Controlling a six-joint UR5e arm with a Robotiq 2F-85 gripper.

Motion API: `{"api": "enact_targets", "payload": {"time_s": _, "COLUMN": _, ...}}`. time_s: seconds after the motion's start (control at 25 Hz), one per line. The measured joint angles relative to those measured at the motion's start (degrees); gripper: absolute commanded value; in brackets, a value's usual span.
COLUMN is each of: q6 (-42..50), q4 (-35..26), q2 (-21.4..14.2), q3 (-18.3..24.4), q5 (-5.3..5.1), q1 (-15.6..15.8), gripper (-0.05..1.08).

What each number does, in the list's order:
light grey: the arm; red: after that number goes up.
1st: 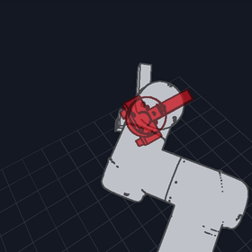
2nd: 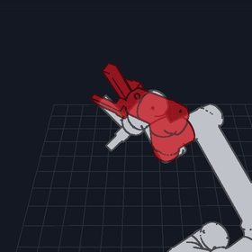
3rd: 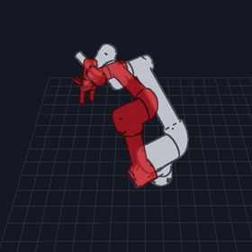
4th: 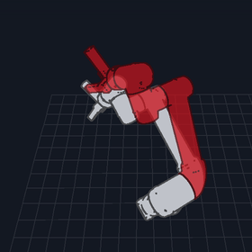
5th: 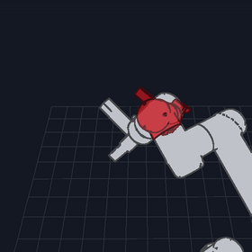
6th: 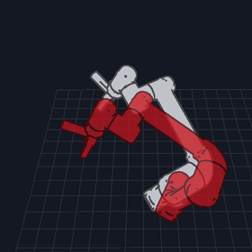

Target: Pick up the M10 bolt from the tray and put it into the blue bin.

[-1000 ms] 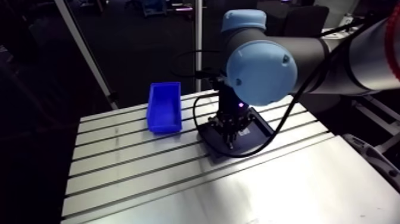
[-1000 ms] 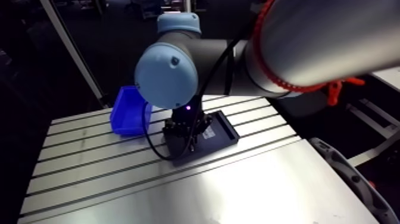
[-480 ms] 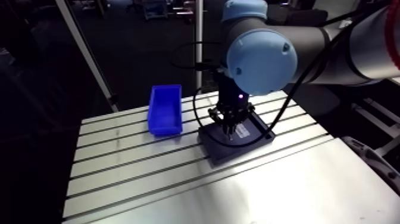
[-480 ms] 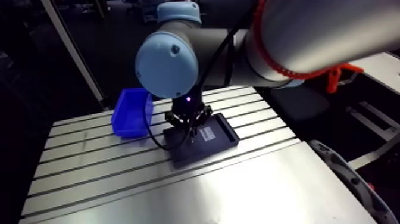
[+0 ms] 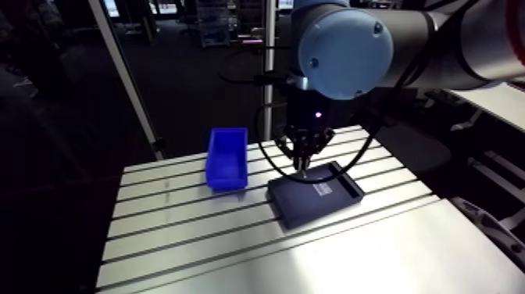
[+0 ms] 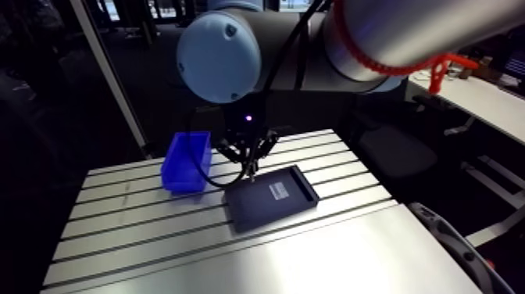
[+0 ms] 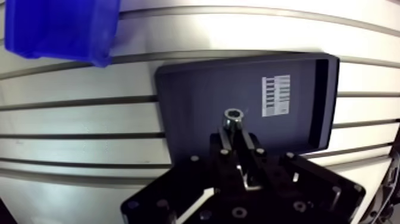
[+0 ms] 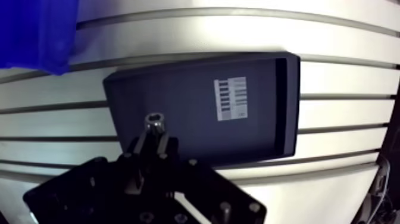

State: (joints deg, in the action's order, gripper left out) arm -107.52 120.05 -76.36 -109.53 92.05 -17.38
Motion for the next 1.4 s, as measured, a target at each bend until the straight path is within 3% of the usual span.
{"api": "enact_targets", "payload": {"time_s": 0.12, "q6": -5.6, "q4": -3.3, "q2": -0.8, "q3": 1.9, "q5": -0.24, "q1": 2.2, "gripper": 1.06}}
{"api": "enact_targets", "payload": {"time_s": 0.36, "q6": -20.8, "q4": -6.5, "q2": -2.1, "q3": 5.1, "q5": -2.55, "q1": 4.6, "gripper": 1.07}}
{"api": "enact_targets", "payload": {"time_s": 0.52, "q6": -30.9, "q4": -6.8, "q2": -2.3, "q3": 6.9, "q5": -3.10, "q1": 6.8, "gripper": 1.07}}
{"api": "enact_targets", "payload": {"time_s": 0.92, "q6": -51.1, "q4": -6.1, "q2": -1.0, "q3": 10.8, "q5": -3.17, "q1": 10.5, "gripper": 1.07}}
{"api": "enact_targets", "payload": {"time_s": 1.4, "q6": -59.3, "q4": -3.1, "q2": 5.3, "q3": 15.5, "q5": -3.05, "q1": 12.2, "gripper": 1.07}}
